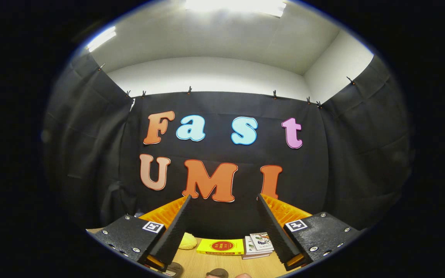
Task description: Open the storage box then place both shoes into the box .Put the left shoe in first, then the right shoe, with the right side of both shoes facing outward in a uniform manner.
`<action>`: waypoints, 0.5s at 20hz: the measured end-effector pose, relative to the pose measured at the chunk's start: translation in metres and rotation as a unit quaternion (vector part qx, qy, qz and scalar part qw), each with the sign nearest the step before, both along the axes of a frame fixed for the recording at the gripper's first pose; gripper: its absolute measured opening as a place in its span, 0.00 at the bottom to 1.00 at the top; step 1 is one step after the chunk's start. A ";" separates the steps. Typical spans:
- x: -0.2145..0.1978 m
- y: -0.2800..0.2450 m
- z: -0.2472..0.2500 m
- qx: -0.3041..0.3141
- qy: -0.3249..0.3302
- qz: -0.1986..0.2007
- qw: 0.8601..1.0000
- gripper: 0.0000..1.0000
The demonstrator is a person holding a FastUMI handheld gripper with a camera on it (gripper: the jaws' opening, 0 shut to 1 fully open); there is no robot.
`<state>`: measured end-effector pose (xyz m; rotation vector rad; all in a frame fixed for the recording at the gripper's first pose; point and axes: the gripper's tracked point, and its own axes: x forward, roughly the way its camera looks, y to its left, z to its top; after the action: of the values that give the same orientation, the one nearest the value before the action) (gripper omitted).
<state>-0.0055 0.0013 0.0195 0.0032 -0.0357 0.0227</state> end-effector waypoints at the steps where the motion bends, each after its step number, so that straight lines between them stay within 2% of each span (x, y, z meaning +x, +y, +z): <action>1: 0.001 0.002 -0.001 0.001 0.002 0.002 1.000 0.98; 6: 0.004 0.016 -0.013 -0.003 0.015 0.012 1.000 0.98; 10: 0.005 0.035 -0.031 0.014 0.031 0.034 0.999 0.98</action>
<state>-0.0003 0.0365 -0.0115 0.0336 0.0263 0.0906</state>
